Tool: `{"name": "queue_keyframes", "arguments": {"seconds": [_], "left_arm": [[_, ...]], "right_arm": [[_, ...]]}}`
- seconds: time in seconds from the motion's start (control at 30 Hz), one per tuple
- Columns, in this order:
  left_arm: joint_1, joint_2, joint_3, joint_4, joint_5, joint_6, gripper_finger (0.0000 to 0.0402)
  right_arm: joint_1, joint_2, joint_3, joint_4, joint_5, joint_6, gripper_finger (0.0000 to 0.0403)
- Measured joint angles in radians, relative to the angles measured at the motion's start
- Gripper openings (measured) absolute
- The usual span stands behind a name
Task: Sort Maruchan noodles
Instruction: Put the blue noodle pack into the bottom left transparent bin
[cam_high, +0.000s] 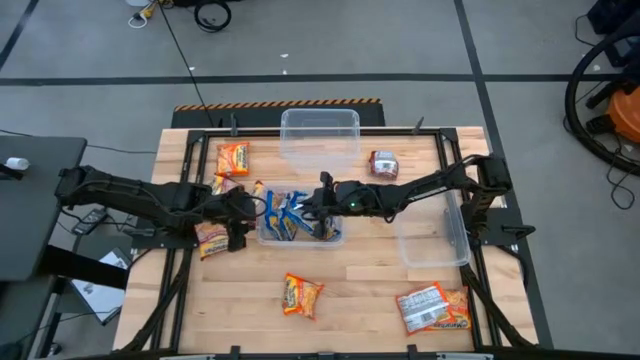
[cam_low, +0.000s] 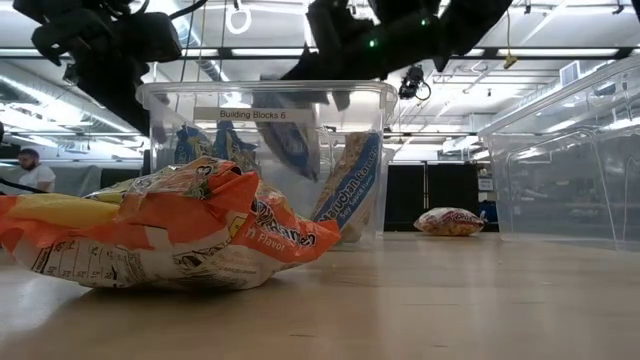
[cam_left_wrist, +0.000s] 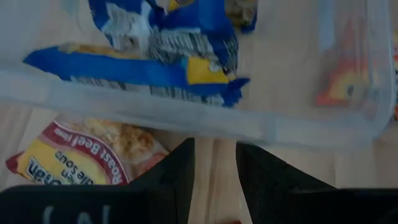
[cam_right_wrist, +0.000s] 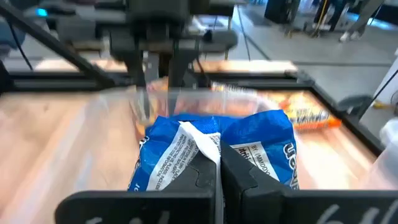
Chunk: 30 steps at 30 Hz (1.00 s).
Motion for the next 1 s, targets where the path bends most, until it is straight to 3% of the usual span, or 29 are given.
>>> {"name": "queue_keyframes", "arguments": {"seconds": [0.37,0.77,1.0], "left_arm": [[0.0,0.0,0.0,0.043,-0.066,0.033,0.0123],[0.05,0.0,0.0,0.094,-0.078,0.068,0.0123],[0.087,0.0,0.0,0.114,-0.075,0.095,0.0123]], "right_arm": [[-0.045,0.017,0.0,0.006,-0.074,0.026,0.0008],[-0.043,0.018,-0.03,-0.01,-0.079,0.029,0.001],[-0.043,0.015,-0.028,-0.055,-0.079,0.079,0.0063]]}}
